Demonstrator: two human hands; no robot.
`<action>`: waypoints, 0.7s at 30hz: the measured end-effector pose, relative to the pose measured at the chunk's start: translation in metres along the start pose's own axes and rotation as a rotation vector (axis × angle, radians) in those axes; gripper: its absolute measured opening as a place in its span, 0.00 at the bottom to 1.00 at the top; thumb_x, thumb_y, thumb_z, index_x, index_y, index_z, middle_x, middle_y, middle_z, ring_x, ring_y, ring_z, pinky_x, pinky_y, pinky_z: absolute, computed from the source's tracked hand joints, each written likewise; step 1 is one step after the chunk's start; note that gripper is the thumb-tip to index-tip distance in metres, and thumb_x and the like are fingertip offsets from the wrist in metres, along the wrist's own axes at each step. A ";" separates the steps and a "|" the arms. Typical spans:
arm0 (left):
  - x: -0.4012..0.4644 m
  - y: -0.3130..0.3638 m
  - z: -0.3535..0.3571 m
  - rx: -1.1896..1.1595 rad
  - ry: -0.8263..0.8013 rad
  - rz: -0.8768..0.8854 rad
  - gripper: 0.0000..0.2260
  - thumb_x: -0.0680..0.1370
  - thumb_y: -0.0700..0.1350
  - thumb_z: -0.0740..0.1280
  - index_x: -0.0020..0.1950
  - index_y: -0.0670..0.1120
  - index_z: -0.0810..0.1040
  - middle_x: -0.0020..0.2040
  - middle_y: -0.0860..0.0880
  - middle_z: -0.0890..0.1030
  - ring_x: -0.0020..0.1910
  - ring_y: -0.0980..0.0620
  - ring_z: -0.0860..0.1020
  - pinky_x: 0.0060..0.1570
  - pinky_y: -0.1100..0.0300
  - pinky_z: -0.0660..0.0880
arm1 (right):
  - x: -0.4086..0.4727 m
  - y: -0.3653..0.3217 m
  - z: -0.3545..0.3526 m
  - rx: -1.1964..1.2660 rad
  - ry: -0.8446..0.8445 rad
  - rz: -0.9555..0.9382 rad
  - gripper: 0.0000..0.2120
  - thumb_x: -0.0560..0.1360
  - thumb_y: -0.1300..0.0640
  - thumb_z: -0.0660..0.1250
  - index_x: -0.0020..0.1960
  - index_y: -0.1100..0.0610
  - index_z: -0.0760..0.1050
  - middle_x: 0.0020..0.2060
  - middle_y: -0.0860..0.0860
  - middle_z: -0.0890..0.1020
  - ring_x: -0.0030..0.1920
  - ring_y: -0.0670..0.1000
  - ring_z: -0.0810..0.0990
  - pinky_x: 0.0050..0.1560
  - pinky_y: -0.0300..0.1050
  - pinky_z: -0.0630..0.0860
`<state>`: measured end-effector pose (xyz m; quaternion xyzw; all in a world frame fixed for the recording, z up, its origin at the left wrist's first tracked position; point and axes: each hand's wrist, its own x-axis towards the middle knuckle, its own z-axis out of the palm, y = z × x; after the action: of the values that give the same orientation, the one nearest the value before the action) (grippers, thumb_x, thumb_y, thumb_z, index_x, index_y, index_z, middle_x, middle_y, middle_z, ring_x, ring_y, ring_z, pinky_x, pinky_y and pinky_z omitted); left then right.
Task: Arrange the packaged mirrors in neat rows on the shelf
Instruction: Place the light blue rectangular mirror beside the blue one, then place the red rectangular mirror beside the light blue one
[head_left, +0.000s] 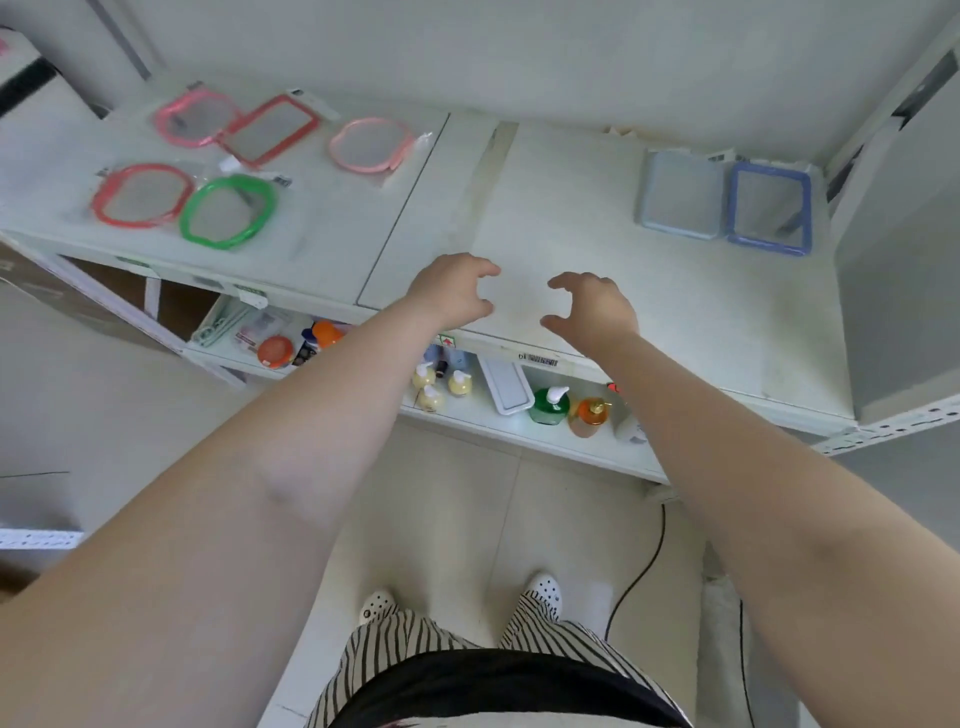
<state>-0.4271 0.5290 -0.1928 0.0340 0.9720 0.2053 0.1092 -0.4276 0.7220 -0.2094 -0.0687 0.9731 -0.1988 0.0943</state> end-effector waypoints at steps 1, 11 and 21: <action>-0.009 -0.013 -0.003 -0.002 0.005 -0.013 0.25 0.74 0.45 0.68 0.71 0.51 0.70 0.70 0.49 0.73 0.69 0.48 0.70 0.67 0.56 0.68 | -0.003 -0.013 0.007 -0.003 -0.002 -0.010 0.24 0.74 0.51 0.68 0.69 0.49 0.70 0.63 0.52 0.76 0.67 0.54 0.69 0.56 0.48 0.72; -0.109 -0.189 -0.029 0.029 0.004 -0.067 0.18 0.69 0.45 0.69 0.59 0.50 0.78 0.57 0.44 0.80 0.59 0.42 0.77 0.54 0.53 0.76 | -0.034 -0.171 0.094 -0.059 -0.067 -0.066 0.25 0.73 0.52 0.69 0.69 0.48 0.70 0.63 0.51 0.76 0.67 0.54 0.69 0.58 0.47 0.71; -0.134 -0.303 -0.079 -0.033 0.043 -0.097 0.16 0.69 0.45 0.67 0.56 0.50 0.80 0.55 0.45 0.82 0.56 0.42 0.79 0.51 0.52 0.78 | -0.018 -0.297 0.142 -0.108 -0.102 -0.108 0.26 0.72 0.51 0.70 0.69 0.49 0.70 0.62 0.54 0.76 0.67 0.56 0.70 0.59 0.52 0.74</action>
<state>-0.3205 0.2066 -0.2191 -0.0196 0.9711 0.2163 0.0986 -0.3513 0.4014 -0.2160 -0.1362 0.9712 -0.1469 0.1291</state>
